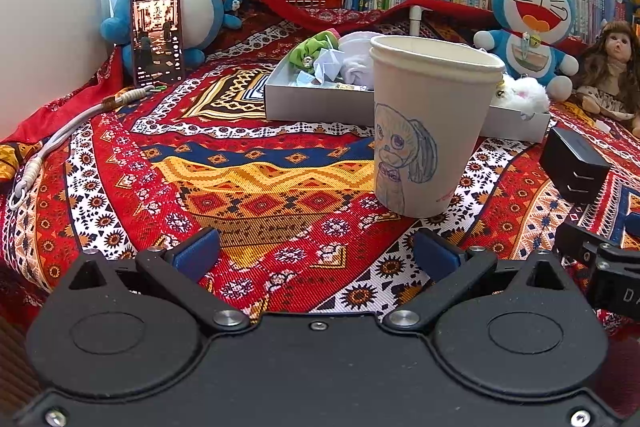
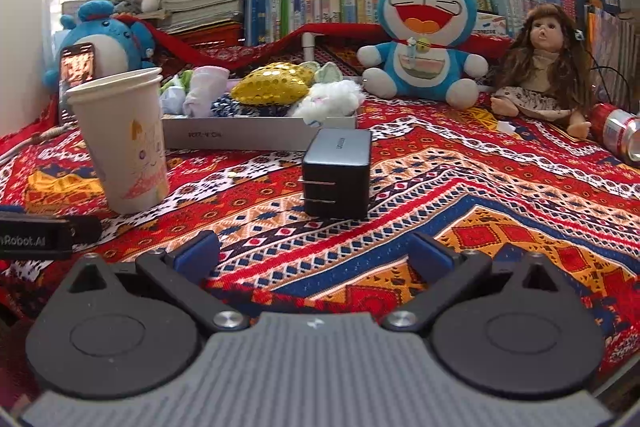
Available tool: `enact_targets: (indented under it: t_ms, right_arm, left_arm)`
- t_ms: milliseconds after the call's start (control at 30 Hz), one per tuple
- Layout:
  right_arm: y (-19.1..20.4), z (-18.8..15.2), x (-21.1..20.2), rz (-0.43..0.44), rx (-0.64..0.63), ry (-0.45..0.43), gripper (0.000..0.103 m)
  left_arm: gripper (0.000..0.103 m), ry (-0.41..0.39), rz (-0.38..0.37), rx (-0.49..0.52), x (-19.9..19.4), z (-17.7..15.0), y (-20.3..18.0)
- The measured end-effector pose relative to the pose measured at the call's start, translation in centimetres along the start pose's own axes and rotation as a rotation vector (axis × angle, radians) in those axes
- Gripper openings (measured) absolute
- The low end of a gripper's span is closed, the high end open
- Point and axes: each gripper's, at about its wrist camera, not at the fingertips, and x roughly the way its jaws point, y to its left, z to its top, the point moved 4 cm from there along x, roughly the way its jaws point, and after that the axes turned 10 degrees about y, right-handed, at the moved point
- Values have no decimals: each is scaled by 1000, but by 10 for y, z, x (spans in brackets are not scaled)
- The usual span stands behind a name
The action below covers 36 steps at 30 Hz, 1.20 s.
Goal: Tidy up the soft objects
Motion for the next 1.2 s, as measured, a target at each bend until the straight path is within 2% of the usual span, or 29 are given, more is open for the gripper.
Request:
enact_targets:
  t_ms: [200, 1200]
  right_arm:
    - [3, -2, 4, -37, -27, -12, 103]
    - [3, -1, 6, -28, -44, 5, 103]
  left_arm:
    - [103, 1, 9, -6, 2, 1, -1]
    - [103, 6, 14, -8, 3, 1, -2]
